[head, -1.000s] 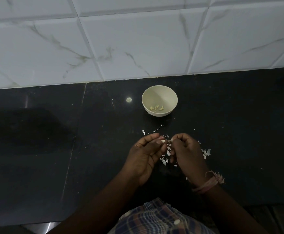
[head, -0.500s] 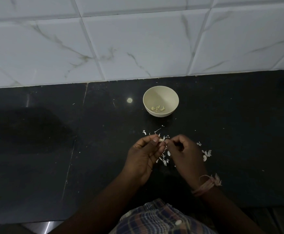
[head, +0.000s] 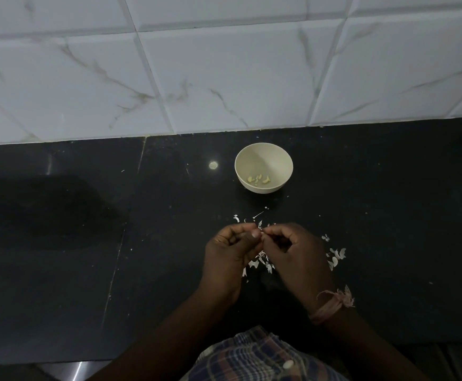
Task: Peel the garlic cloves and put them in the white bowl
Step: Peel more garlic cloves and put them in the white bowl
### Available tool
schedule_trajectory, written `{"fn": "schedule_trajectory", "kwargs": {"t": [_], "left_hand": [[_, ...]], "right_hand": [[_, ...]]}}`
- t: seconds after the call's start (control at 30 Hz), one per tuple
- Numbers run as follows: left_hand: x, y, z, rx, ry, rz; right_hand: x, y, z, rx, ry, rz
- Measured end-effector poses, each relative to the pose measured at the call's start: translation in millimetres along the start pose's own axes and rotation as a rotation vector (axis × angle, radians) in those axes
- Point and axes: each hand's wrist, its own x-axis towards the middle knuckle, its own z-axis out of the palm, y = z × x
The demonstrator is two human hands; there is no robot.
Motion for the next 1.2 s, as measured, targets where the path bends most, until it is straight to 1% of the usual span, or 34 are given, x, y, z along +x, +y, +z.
{"fn": "schedule_trajectory", "kwargs": {"t": [0.2, 0.4, 0.5, 0.73, 0.83, 0.97, 1.07, 1.2], "left_hand": [[-1, 2, 2, 0.109, -0.033, 0.055], [-2, 1, 4, 0.113, -0.042, 0.062], [-2, 0, 4, 0.106, -0.021, 0.063], [-4, -2, 5, 0.098, -0.026, 0.046], [-5, 0, 6, 0.04, -0.04, 0.005], [-2, 3, 6, -0.112, -0.071, -0.132], [2, 5, 3, -0.168, -0.092, -0.214], [3, 7, 4, -0.197, -0.103, -0.244]], "right_hand": [[3, -1, -3, -0.037, 0.019, -0.004], [5, -2, -6, -0.08, 0.01, -0.025], [6, -3, -6, -0.122, 0.002, -0.033], [9, -2, -8, -0.161, -0.053, -0.01], [9, -4, -10, -0.085, -0.08, 0.098], [8, -12, -15, 0.143, -0.124, 0.286], [8, -19, -18, 0.24, -0.145, 0.303], [8, -19, -19, 0.267, -0.145, 0.29]]}}
